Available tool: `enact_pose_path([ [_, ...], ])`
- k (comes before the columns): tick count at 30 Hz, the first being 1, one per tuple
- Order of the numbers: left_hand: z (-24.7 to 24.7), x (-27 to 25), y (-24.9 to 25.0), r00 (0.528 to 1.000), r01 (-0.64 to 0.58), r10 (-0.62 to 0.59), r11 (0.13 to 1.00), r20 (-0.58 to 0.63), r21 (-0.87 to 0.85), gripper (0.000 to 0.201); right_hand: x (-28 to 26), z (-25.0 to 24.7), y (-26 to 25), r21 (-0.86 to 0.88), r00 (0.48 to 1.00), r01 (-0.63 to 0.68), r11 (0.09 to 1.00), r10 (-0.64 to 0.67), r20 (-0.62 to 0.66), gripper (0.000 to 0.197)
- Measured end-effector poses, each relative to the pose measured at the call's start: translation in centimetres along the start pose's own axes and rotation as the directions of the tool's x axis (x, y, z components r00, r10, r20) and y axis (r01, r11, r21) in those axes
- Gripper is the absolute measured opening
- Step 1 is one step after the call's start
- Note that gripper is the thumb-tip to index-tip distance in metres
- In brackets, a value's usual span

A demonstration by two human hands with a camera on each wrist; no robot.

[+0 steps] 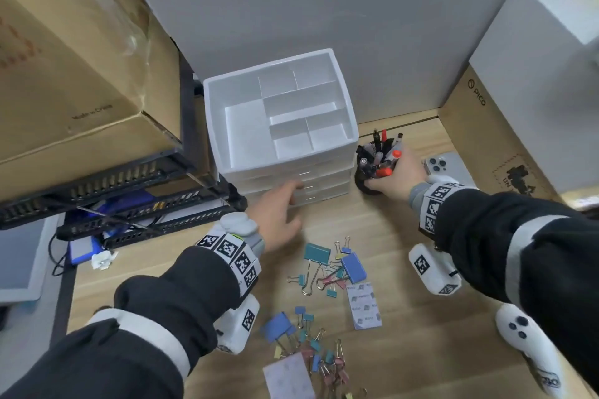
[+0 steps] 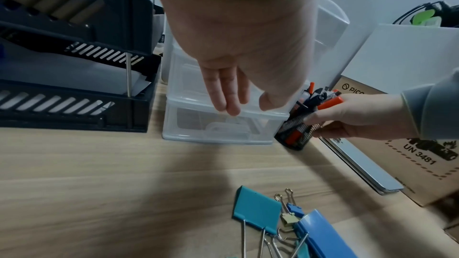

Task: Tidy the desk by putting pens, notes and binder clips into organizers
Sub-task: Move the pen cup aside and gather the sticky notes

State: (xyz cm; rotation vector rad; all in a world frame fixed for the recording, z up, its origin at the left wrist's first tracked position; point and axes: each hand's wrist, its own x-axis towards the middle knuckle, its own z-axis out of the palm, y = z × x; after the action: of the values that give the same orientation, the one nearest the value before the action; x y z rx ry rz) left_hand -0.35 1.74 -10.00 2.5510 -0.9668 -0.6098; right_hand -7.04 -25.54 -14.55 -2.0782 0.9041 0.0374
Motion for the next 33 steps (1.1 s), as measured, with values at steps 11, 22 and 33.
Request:
enact_pose_path([
  [11, 0.6, -0.6, -0.9, 0.991, 0.052, -0.061, 0.995, 0.120, 0.081, 0.024, -1.7, 1.0, -2.0, -0.262, 0.947, -0.192, 0.946, 0.248, 0.203, 0.031],
  [22, 3.7, -6.0, -4.2, 0.935, 0.174, -0.213, 0.972, 0.285, 0.156, 0.027, -9.1, 4.1, 0.7, -0.661, 0.772, 0.087, 0.745, 0.369, 0.518, 0.035],
  [33, 6.6, -14.0, -4.9, 0.870, 0.193, -0.230, 0.973, 0.436, 0.128, 0.023, -16.0, 7.1, 3.1, -0.756, 0.859, 0.081, 0.649, 0.340, 0.383, 0.066],
])
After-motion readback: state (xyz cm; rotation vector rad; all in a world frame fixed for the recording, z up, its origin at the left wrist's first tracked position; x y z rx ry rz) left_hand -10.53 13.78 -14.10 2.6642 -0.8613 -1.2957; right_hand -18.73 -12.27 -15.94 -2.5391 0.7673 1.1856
